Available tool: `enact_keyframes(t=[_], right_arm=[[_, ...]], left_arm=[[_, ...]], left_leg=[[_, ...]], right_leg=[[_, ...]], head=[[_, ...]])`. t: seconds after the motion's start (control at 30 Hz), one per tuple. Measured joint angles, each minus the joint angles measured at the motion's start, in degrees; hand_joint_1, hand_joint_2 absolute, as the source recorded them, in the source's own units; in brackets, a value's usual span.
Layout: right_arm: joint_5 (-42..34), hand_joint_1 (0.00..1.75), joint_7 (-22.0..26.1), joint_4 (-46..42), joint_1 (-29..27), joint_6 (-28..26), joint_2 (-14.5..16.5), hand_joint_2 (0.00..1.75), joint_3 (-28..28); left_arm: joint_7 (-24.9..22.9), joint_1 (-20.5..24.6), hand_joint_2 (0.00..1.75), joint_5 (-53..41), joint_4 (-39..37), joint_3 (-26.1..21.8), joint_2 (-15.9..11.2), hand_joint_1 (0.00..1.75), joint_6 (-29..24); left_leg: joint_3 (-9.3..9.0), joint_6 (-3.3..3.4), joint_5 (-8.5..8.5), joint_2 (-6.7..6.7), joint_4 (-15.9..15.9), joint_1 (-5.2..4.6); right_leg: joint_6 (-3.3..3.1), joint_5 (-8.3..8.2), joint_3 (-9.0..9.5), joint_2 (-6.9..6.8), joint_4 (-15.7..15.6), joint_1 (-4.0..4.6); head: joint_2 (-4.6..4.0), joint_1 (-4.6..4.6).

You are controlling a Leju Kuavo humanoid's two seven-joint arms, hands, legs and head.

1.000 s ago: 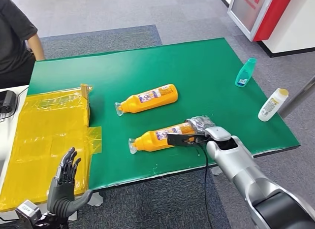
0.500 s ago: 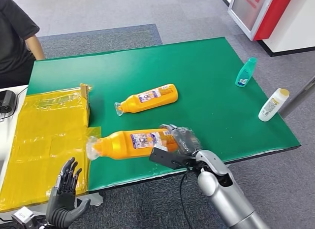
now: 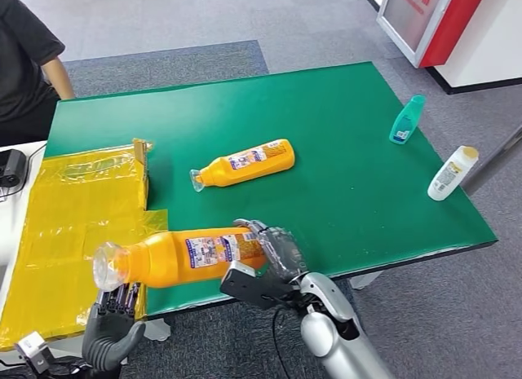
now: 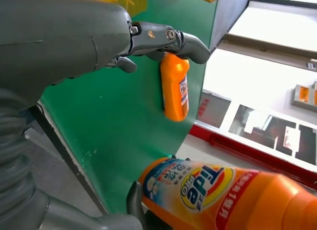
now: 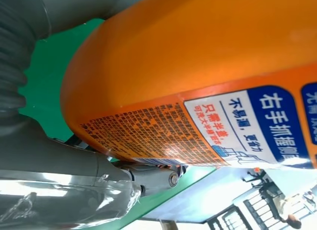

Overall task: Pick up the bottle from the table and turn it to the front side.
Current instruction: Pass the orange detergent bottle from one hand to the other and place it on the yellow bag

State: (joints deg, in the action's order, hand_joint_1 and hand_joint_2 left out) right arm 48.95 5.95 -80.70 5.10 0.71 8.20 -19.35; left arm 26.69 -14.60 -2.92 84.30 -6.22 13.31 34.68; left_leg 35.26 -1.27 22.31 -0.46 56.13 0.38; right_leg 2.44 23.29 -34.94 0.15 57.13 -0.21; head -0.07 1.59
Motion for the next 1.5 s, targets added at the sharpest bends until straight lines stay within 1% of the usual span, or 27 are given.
enact_keyframes(t=[0.17,0.3,0.57,0.8,0.9,0.97,1.0,1.03,1.07,1.1,1.13,1.23,1.27,1.3,1.37,1.4,1.43,1.5], right_arm=[[4.4,1.75,-0.8,6.0,1.9,-2.8,1.5,1.75,-1.4],[5.6,1.75,-0.5,10.1,2.7,-4.0,2.3,1.75,-2.1],[5.7,1.75,-0.2,12.9,3.5,-4.2,2.7,1.75,-2.3],[6.1,1.75,0.8,14.5,3.5,-3.8,3.2,1.75,-3.3],[5.4,1.75,1.3,14.6,3.0,-3.7,3.3,1.75,-3.5],[5.1,1.75,1.4,14.2,2.4,-3.3,3.3,1.75,-3.7],[4.9,1.75,1.3,13.9,2.0,-3.1,3.3,1.75,-3.7],[4.8,1.75,1.2,13.6,1.7,-2.9,3.3,1.75,-3.7],[4.6,1.75,1.1,13.2,1.5,-2.8,3.3,1.75,-3.7],[4.5,1.75,0.9,12.9,1.3,-2.6,3.3,1.75,-3.7],[4.4,1.75,0.8,12.6,1.1,-2.6,3.3,1.75,-3.6],[4.2,1.72,0.6,11.8,0.5,-2.5,3.3,1.75,-3.2],[4.1,1.58,0.6,11.4,0.2,-2.5,3.3,1.75,-3.0],[4.1,1.23,0.6,11.1,0.0,-2.5,3.3,1.75,-2.8],[4.0,0.38,0.5,10.4,-0.5,-2.4,3.3,1.75,-2.4],[3.9,0.08,0.4,10.0,-0.8,-2.3,3.3,1.75,-2.3],[3.9,0.0,0.3,9.5,-1.1,-2.2,3.3,1.75,-2.1],[3.8,0.0,0.2,8.6,-1.7,-2.1,3.3,1.75,-1.8]], left_arm=[[-2.0,1.1,1.75,-1.2,1.4,5.5,-0.8,0.0,-4.2],[-3.0,1.5,1.75,-1.9,2.9,9.7,-1.0,0.0,-6.2],[-3.0,1.5,1.75,-1.8,3.6,12.2,-1.9,0.0,-7.1],[-2.6,1.6,1.75,-3.1,4.8,14.4,-2.8,0.0,-10.6],[-2.2,1.5,1.75,-4.8,5.5,14.7,-3.2,0.07,-12.4],[-2.0,1.4,1.75,-6.3,6.0,14.7,-3.3,0.28,-13.6],[-1.9,1.3,1.75,-7.2,6.3,14.7,-3.3,0.45,-14.3],[-1.7,1.2,1.75,-8.3,6.6,14.7,-3.3,0.85,-15.1],[-1.5,1.2,1.75,-9.7,6.9,14.7,-3.3,1.18,-16.0],[-1.2,1.2,1.75,-11.5,7.3,14.8,-3.3,1.49,-17.0],[-1.0,1.1,1.75,-13.6,7.7,15.0,-3.3,1.75,-18.3],[-0.7,1.1,1.75,-19.8,9.0,15.7,-3.2,1.75,-21.9],[-0.7,1.0,1.75,-21.4,9.3,16.0,-3.2,1.75,-22.9],[-0.7,1.0,1.75,-22.8,9.7,16.2,-3.1,1.75,-23.8],[-0.7,0.9,1.75,-25.0,10.3,16.5,-3.1,1.75,-25.2],[-0.7,0.9,1.75,-26.0,10.6,16.7,-3.1,1.75,-25.9],[-0.7,0.9,1.75,-27.2,10.9,16.9,-3.1,1.75,-26.6],[-0.8,0.8,1.75,-29.2,11.5,17.3,-3.1,1.75,-28.0]], left_leg=[[0.0,0.01,-0.01,0.0,0.0,0.0],[0.0,0.01,-0.01,0.0,0.0,0.0],[0.0,0.0,0.0,0.0,0.0,0.0],[0.0,0.01,-0.01,0.0,0.0,0.0],[0.0,0.01,-0.01,0.0,0.0,0.0],[0.0,0.01,-0.01,0.0,0.0,0.0],[0.0,0.01,-0.01,0.0,0.0,0.0],[0.0,0.01,-0.01,0.0,0.0,0.0],[0.0,0.01,0.0,0.0,0.0,0.0],[0.0,0.01,0.0,0.0,0.0,0.0],[0.0,0.01,0.0,0.0,0.0,0.0],[0.0,0.01,0.0,0.0,0.0,0.0],[0.0,0.01,0.0,0.0,0.0,0.0],[0.0,0.01,0.0,0.0,0.0,0.0],[0.0,0.01,0.0,0.0,0.0,0.0],[0.0,0.01,0.0,0.0,0.0,0.0],[0.0,0.0,0.0,0.0,0.0,0.0],[0.0,0.0,0.0,0.0,0.0,0.0]], right_leg=[[0.0,-0.01,0.01,0.0,0.0,0.0],[0.0,-0.01,0.01,0.0,0.0,0.0],[-0.01,0.01,0.0,0.0,0.0,0.0],[-0.01,0.0,0.0,0.0,0.0,0.0],[-0.01,0.0,0.0,0.0,0.0,0.0],[-0.01,0.0,0.0,0.0,0.0,0.0],[-0.01,0.0,-0.01,0.0,0.0,0.0],[-0.01,0.0,-0.01,0.0,0.0,0.0],[-0.01,0.01,-0.01,0.0,0.0,0.0],[-0.01,0.01,-0.02,0.0,0.0,0.0],[-0.01,0.01,-0.02,0.0,0.0,0.0],[-0.01,0.0,-0.02,0.0,0.0,0.0],[-0.01,0.0,-0.02,0.0,0.0,0.0],[-0.01,0.0,-0.02,0.0,0.0,0.0],[-0.01,0.0,-0.02,0.0,0.0,0.0],[-0.01,0.0,-0.01,0.0,0.0,0.0],[-0.01,0.0,-0.01,0.0,0.0,0.0],[-0.01,0.0,-0.01,0.0,0.0,0.0]], head=[[0.0,-0.01],[0.0,-0.01],[0.0,-0.02],[0.0,-0.01],[0.0,-0.01],[0.0,-0.01],[0.0,-0.01],[0.0,-0.02],[0.0,-0.02],[0.0,-0.02],[0.0,-0.02],[0.0,-0.01],[0.0,-0.01],[0.0,-0.01],[0.0,-0.01],[0.0,-0.01],[0.0,-0.01],[0.0,-0.02]])
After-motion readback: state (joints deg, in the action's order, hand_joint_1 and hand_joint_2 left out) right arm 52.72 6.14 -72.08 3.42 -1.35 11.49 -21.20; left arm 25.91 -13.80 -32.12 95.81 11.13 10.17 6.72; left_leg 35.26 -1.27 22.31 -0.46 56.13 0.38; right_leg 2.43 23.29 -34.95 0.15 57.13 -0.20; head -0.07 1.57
